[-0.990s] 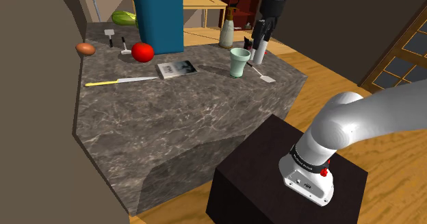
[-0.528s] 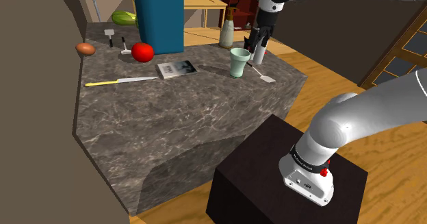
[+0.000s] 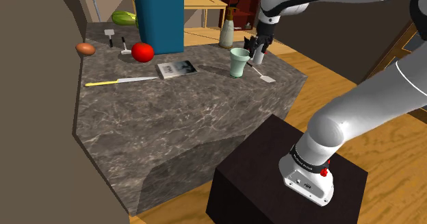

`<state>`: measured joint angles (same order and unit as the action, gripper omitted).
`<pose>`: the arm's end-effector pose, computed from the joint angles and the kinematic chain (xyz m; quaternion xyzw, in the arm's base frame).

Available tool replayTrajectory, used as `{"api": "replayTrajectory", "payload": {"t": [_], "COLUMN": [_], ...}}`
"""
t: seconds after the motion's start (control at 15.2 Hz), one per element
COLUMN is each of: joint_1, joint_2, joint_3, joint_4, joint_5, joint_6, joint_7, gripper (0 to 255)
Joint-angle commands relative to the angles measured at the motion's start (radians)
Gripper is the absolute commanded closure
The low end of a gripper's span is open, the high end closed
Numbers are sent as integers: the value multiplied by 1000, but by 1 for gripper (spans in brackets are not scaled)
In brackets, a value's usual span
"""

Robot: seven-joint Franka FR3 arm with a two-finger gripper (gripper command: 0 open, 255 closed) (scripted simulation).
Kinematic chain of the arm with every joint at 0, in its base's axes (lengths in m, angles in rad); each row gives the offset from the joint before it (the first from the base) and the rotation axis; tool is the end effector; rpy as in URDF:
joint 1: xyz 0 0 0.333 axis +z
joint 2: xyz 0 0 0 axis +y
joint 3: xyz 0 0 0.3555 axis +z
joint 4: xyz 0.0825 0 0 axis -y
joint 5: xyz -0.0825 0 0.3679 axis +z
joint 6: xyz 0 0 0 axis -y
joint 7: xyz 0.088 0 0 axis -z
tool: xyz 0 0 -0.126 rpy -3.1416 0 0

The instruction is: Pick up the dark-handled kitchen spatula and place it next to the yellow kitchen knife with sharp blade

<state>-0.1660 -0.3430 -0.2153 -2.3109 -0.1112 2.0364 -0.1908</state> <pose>0.3910 -0.1733 0.5059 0.9972 -0.0667 0.0261 0.0226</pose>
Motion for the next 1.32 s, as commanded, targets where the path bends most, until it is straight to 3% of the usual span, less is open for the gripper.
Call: {"api": "replayTrajectory", "payload": {"t": [0.0,0.73,1.25], "joint_1": [-10,-80,-88], "joint_2": [60,413,489], "joint_3": [-24,-146,-144], "joint_4": [18,175,155], "joint_5": [11,165,208], "joint_6": [45,229,318], "joint_7": [-5,-105,-134], "gripper": [0,0,0]}}
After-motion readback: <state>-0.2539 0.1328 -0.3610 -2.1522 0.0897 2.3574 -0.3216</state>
